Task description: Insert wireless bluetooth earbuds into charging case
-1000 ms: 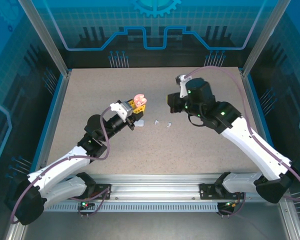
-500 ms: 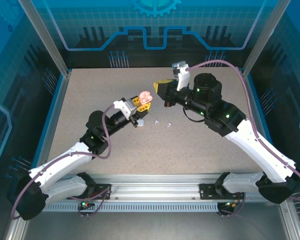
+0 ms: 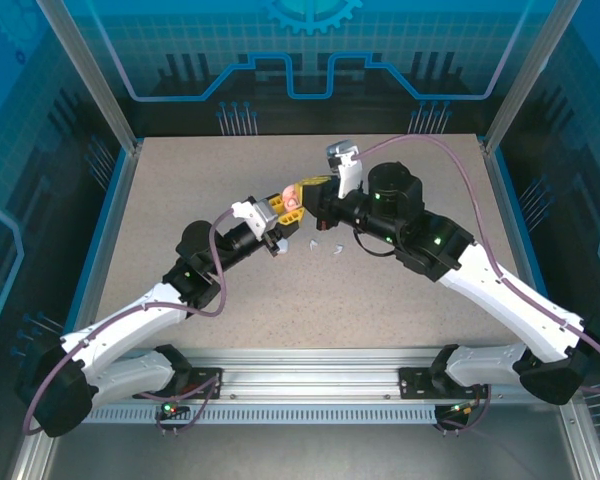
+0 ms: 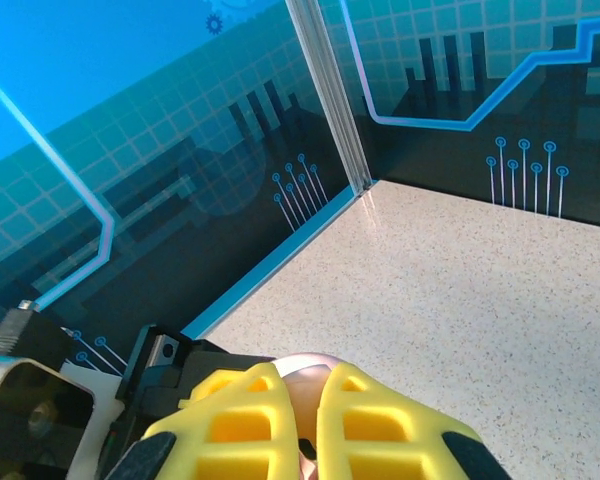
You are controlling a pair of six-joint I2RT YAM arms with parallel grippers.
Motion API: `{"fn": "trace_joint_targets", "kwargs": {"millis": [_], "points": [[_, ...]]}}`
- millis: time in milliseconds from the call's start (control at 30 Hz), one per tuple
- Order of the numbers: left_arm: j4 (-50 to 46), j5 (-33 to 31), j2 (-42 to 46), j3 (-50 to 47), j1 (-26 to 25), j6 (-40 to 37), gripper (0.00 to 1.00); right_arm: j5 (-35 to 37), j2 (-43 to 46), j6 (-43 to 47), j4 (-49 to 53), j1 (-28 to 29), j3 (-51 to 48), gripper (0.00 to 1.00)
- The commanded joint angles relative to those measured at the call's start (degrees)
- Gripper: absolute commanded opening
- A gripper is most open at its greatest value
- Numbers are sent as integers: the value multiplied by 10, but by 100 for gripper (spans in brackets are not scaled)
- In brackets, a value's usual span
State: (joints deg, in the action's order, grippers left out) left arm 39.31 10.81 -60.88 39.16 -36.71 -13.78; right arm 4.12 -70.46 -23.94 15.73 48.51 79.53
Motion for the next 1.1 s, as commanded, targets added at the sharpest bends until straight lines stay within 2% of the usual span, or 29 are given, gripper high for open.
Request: {"fn": "trace_joint_targets", "kwargs": {"millis": [0, 733, 967, 1067], "points": [[19, -1, 1, 20, -6, -13, 0, 12, 11, -4, -20, 10, -11, 8], [15, -8, 1, 23, -7, -18, 0, 18, 22, -18, -2, 16, -42, 7], [15, -9, 2, 23, -7, -15, 0, 50, 20, -35, 4, 17, -56, 7], [14, -8, 1, 23, -7, -14, 0, 65, 12, -48, 13, 17, -49, 10]]}}
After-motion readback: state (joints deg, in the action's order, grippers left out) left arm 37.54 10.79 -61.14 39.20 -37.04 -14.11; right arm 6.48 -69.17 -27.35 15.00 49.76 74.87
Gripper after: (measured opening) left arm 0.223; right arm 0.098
